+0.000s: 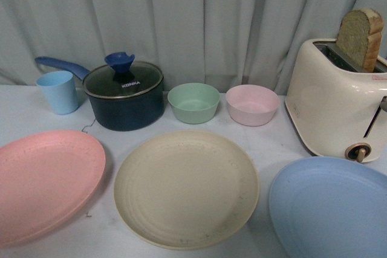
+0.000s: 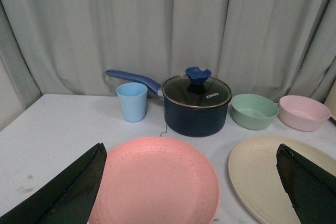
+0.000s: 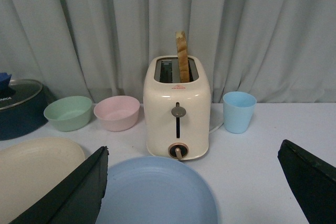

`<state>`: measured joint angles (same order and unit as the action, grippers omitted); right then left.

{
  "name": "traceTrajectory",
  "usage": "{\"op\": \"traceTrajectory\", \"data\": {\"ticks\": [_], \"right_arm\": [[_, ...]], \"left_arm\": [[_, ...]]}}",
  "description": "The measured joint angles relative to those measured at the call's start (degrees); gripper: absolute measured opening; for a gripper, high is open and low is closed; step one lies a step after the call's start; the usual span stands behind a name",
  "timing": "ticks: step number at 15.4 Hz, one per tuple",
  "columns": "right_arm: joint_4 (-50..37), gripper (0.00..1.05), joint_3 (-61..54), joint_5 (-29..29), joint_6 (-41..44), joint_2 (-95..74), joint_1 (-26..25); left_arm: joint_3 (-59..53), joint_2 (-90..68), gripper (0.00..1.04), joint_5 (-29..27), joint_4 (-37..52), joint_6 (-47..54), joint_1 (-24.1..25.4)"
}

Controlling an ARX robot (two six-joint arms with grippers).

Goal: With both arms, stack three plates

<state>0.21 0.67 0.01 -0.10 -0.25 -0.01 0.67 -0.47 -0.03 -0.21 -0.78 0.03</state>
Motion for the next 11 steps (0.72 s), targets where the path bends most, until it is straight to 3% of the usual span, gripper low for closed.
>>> {"op": "traceTrajectory", "data": {"ticks": [11], "right_arm": [[0.0,0.98,0.0,0.0,0.0,0.0,0.0]], "left_arm": [[0.0,0.0,0.98,0.0,0.0,0.0,0.0]]}}
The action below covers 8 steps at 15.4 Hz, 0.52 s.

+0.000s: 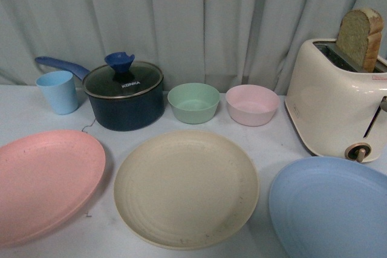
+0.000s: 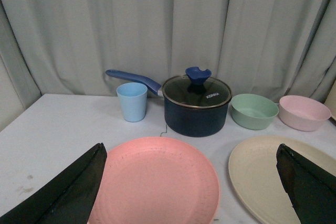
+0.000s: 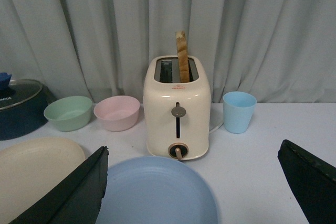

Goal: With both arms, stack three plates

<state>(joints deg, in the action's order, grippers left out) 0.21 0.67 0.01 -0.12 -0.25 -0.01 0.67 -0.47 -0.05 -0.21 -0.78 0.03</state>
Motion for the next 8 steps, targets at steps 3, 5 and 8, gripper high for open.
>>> {"op": "traceTrajectory", "data": {"ticks": [3,5,8], "right_arm": [[0.0,0.98,0.0,0.0,0.0,0.0,0.0],[0.0,0.98,0.0,0.0,0.0,0.0,0.0],[0.0,0.98,0.0,0.0,0.0,0.0,0.0]], "left_arm": [[0.0,0.0,0.98,0.0,0.0,0.0,0.0],[0.0,0.0,0.98,0.0,0.0,0.0,0.0],[2.3,-1.7,0.98,-2.7,-8.0,-1.5,-0.9]]}}
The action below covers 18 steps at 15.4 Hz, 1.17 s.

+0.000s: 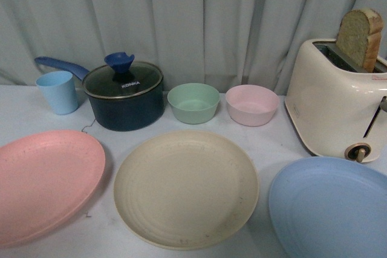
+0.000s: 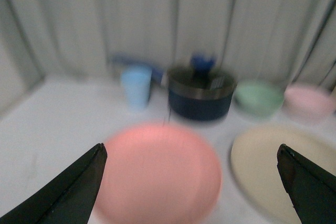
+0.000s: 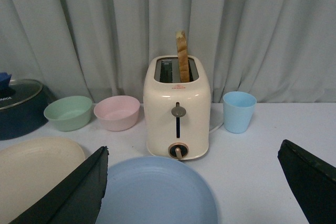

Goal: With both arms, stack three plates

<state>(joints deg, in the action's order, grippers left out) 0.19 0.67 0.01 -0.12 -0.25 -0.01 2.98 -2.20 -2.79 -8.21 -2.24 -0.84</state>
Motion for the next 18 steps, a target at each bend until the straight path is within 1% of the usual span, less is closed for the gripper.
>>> {"op": "traceTrajectory", "data": {"ticks": [1,2,3,4,5,7,9,10,11,13,15,18], "right_arm": [[0.0,0.98,0.0,0.0,0.0,0.0,0.0],[-0.1,0.98,0.0,-0.1,0.0,0.0,0.0],[0.1,0.98,0.0,0.0,0.0,0.0,0.0],[0.0,0.98,0.0,0.0,0.0,0.0,0.0],[0.0,0.98,0.0,0.0,0.0,0.0,0.0],[0.0,0.98,0.0,0.0,0.0,0.0,0.0],[0.0,0.98,0.0,0.0,0.0,0.0,0.0],[0.0,0.98,0.0,0.0,0.0,0.0,0.0],[0.0,0.98,0.0,0.0,0.0,0.0,0.0],[0.0,0.98,0.0,0.0,0.0,0.0,0.0],[0.0,0.98,0.0,0.0,0.0,0.0,0.0],[0.0,0.98,0.0,0.0,0.0,0.0,0.0]], "left_arm": [[4.5,-7.2,0.98,-4.0,-8.3,-3.6,-0.9],[11.0,-18.5,0.98,-5.8,-14.0,-8.1,-0.4],[14.5,-23.6,0.98,-5.9,-10.8,-9.6,-0.6],[18.1,-29.2,0.98,-4.0,-4.4,-9.3,-1.0],[20.6,-36.7,0.98,-0.3,3.1,-7.9,0.7],[24.3,-52.1,0.98,6.4,15.3,-4.5,4.4],[30.0,-66.3,0.98,11.1,23.0,-0.2,7.3],[35.8,-76.3,0.98,13.5,26.2,3.1,9.6],[40.7,-84.1,0.98,15.0,26.6,5.6,11.7],[45.0,-92.5,0.98,16.3,25.8,7.9,14.0],[47.3,-99.6,0.98,17.0,25.6,10.3,16.5],[48.3,-103.6,0.98,19.1,26.9,11.4,20.5]]}}
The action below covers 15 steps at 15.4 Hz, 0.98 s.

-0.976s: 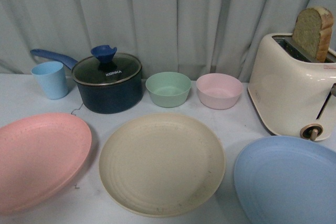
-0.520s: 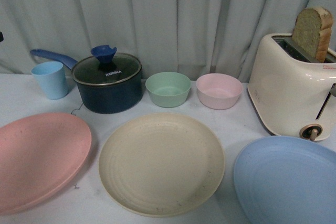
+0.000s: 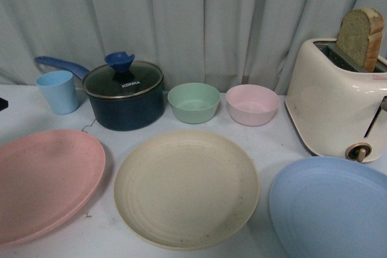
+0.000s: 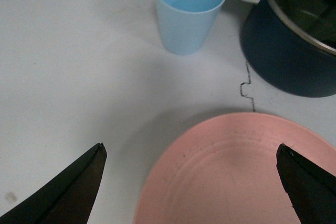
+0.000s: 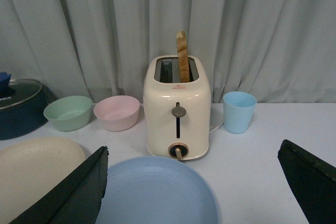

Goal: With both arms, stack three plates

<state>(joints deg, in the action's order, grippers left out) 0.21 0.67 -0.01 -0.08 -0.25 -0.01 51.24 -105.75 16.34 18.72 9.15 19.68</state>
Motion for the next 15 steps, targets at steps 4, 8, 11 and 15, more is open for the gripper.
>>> {"op": "traceTrajectory", "data": {"ticks": [4,8,11,15], "right_arm": [[0.0,0.98,0.0,0.0,0.0,0.0,0.0],[0.0,0.98,0.0,0.0,0.0,0.0,0.0],[0.0,0.98,0.0,0.0,0.0,0.0,0.0],[0.0,0.98,0.0,0.0,0.0,0.0,0.0]], "left_arm": [[-1.0,-6.3,0.98,0.0,2.9,1.2,5.0],[-3.3,-8.5,0.98,2.1,5.8,0.3,7.9],[-3.8,-11.0,0.98,3.2,8.8,0.3,8.0],[-4.8,-14.2,0.98,2.8,11.7,1.4,8.5]]}}
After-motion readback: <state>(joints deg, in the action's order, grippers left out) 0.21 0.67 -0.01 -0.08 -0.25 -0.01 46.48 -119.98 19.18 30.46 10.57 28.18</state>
